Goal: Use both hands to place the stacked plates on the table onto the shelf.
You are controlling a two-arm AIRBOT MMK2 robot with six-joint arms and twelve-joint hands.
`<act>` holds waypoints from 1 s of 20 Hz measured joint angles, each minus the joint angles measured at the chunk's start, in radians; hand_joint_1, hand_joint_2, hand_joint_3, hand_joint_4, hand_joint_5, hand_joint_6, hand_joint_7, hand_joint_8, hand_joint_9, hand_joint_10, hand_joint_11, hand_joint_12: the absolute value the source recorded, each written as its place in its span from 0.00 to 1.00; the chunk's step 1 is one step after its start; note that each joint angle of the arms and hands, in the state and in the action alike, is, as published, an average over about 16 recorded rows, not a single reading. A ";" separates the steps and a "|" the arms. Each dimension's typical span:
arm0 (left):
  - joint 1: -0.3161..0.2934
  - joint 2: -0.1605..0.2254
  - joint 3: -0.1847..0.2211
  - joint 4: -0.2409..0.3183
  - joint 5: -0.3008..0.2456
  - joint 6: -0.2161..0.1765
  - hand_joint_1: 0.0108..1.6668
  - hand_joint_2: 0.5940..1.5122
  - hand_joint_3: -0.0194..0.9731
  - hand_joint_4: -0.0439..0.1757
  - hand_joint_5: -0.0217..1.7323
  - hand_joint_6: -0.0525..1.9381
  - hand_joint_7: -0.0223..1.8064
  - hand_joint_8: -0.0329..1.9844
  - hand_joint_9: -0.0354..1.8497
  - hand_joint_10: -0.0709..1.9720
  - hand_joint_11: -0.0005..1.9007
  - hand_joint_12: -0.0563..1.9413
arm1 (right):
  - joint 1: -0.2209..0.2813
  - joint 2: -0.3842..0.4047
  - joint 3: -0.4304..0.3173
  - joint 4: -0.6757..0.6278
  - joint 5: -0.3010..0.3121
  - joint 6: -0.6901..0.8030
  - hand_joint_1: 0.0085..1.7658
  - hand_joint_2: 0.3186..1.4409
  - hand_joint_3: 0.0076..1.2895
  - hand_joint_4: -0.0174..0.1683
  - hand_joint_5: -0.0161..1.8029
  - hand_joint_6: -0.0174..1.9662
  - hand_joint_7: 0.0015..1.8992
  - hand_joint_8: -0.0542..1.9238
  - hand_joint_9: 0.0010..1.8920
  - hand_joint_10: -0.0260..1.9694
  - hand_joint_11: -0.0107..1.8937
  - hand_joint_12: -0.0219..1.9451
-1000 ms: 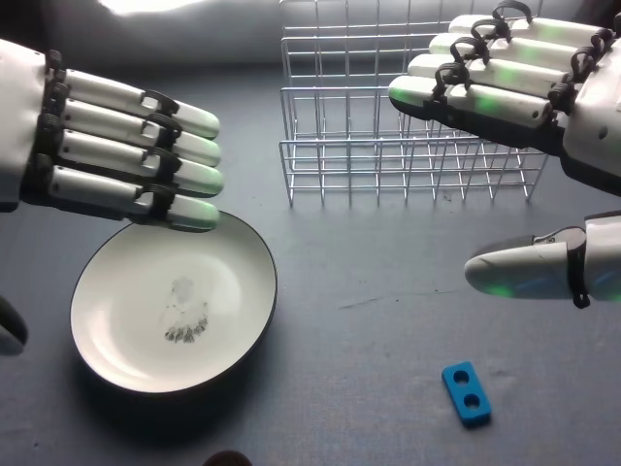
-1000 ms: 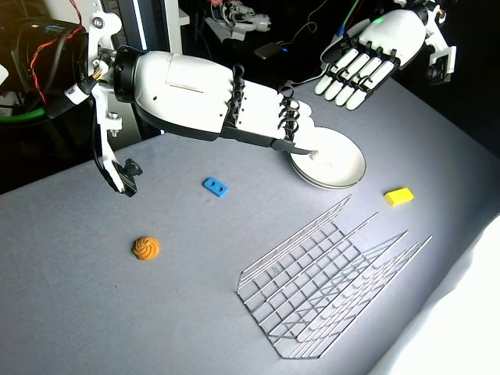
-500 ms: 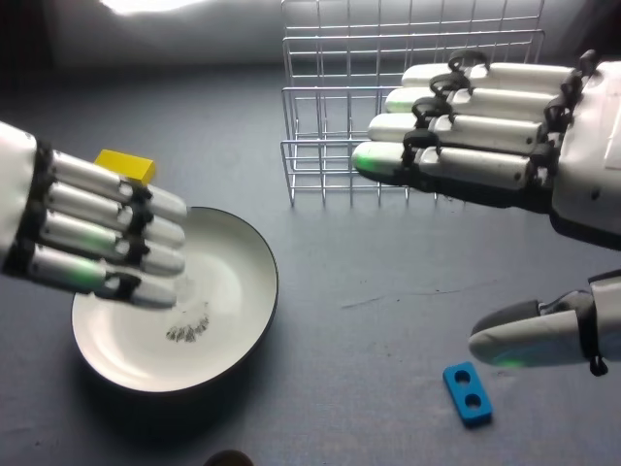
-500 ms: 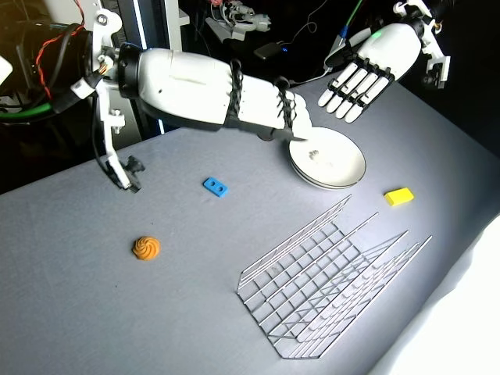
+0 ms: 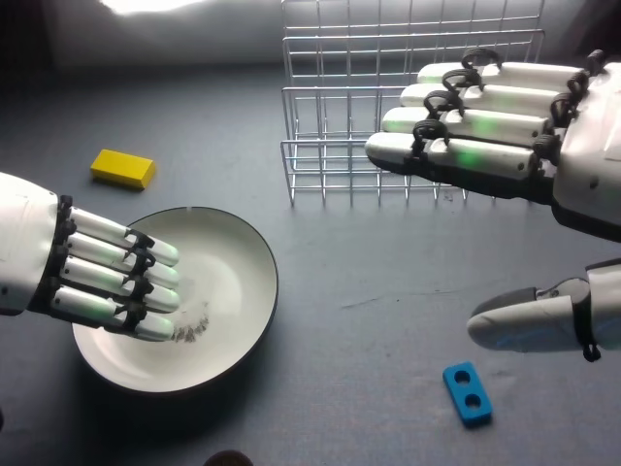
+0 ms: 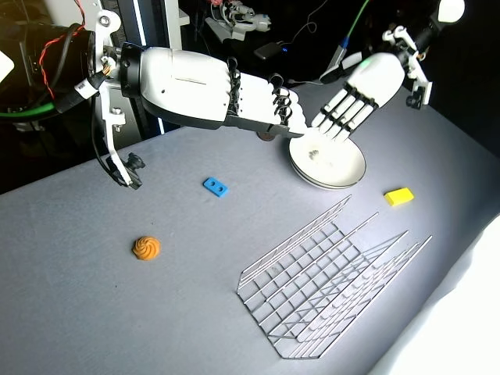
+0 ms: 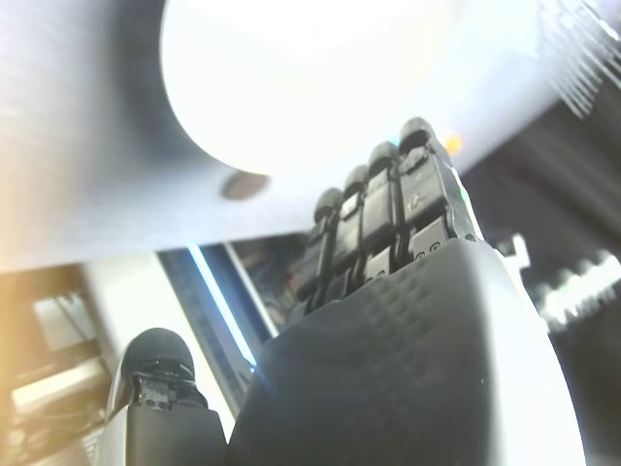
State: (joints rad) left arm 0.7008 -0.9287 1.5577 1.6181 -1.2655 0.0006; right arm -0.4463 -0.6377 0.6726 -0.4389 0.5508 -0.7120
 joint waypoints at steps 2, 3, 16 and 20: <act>0.026 -0.013 0.016 -0.010 0.008 0.011 0.00 0.46 0.05 0.21 0.02 0.03 0.02 0.01 0.03 0.04 0.01 0.02 | 0.001 0.000 0.000 0.000 -0.009 0.006 0.01 0.72 0.01 0.10 0.02 0.02 0.01 0.04 0.01 0.02 0.02 0.01; 0.037 -0.018 0.023 -0.014 0.011 0.017 0.00 0.46 0.05 0.21 0.02 0.03 0.02 0.01 0.03 0.04 0.01 0.02 | 0.002 0.000 0.000 0.000 -0.013 0.008 0.01 0.72 0.01 0.10 0.02 0.02 0.01 0.04 0.01 0.02 0.02 0.01; 0.126 -0.059 0.091 -0.041 0.049 0.047 0.01 0.46 0.04 0.21 0.02 0.03 0.02 0.01 0.03 0.04 0.01 0.02 | 0.008 0.000 0.000 0.001 -0.054 0.030 0.36 0.68 0.01 0.10 0.02 0.02 0.01 0.04 0.01 0.02 0.02 0.08; 0.143 -0.068 0.108 -0.046 0.057 0.048 0.00 0.47 0.04 0.21 0.02 0.03 0.02 0.01 0.03 0.04 0.01 0.02 | 0.008 0.000 0.000 0.001 -0.052 0.027 0.54 0.66 0.01 0.11 0.02 0.02 0.01 0.04 0.01 0.02 0.02 0.14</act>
State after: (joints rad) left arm 0.8439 -0.9967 1.6661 1.5722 -1.2089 0.0481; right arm -0.4386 -0.6373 0.6727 -0.4383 0.4987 -0.6854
